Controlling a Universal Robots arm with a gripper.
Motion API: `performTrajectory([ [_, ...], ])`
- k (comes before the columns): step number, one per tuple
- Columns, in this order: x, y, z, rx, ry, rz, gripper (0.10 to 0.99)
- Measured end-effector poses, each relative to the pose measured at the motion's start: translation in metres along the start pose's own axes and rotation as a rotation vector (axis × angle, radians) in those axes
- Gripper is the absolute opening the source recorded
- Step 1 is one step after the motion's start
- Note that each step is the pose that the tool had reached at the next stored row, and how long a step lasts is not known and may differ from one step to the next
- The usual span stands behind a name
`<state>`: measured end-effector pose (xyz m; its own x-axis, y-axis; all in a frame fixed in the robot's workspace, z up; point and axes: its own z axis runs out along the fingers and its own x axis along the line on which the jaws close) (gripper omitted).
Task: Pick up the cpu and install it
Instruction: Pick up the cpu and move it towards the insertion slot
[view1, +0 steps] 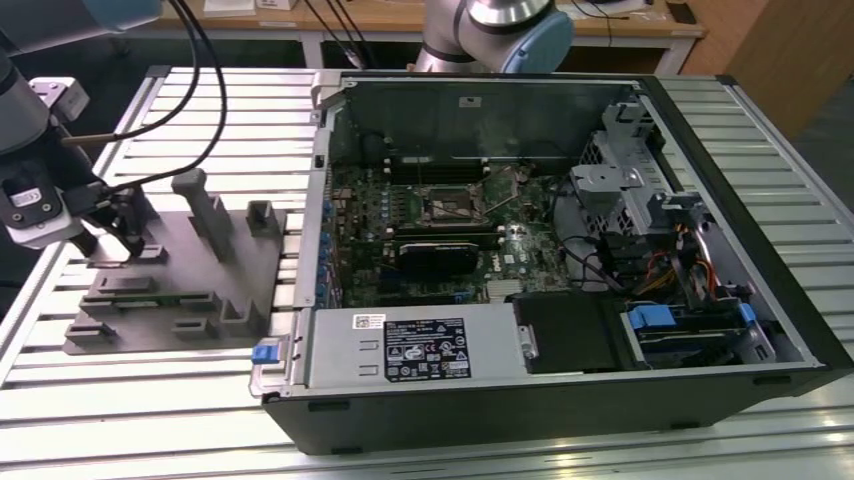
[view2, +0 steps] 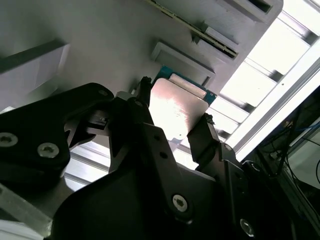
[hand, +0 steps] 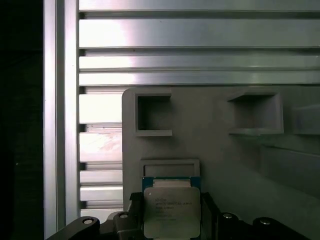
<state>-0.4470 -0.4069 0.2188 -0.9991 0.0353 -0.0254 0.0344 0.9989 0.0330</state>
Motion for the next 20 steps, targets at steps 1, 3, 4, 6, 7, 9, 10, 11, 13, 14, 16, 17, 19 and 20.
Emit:
performTrajectory([
  [1,0.0,0.0,-0.001,0.0,0.0001,0.0,0.545],
  [3,-0.0001,0.0001,-0.0029,0.0,0.0001,0.0,0.545],
  [4,-0.0001,0.0001,-0.0038,0.0,0.0001,0.0,0.545],
  [6,-0.0001,0.0002,-0.0055,0.0,0.0,0.0,0.545],
  [7,-0.0002,0.0002,-0.0064,0.0,0.0,0.0,0.545],
  [9,-0.0002,0.0003,-0.0082,0.0,0.0,0.0,0.545],
  [10,-0.0002,0.0003,-0.0091,0.0,0.0001,0.0,0.545],
  [11,-0.0003,0.0003,-0.0101,0.0,0.0001,0.0,0.545],
  [13,-0.0003,0.0004,-0.0119,0.0,0.0,0.0,0.545],
  [14,-0.0003,0.0004,-0.0129,0.0,0.0,0.0,0.545],
  [16,-0.0004,0.0005,-0.0152,0.0,0.0001,0.0,0.545],
  [17,-0.0004,0.0006,-0.0163,0.0,0.0001,0.0,0.545],
  [19,-0.0005,0.0006,-0.0186,0.0,0.0,0.0,0.545],
  [20,-0.0005,0.0007,-0.02,0.0,0.0,0.0,0.545],
])
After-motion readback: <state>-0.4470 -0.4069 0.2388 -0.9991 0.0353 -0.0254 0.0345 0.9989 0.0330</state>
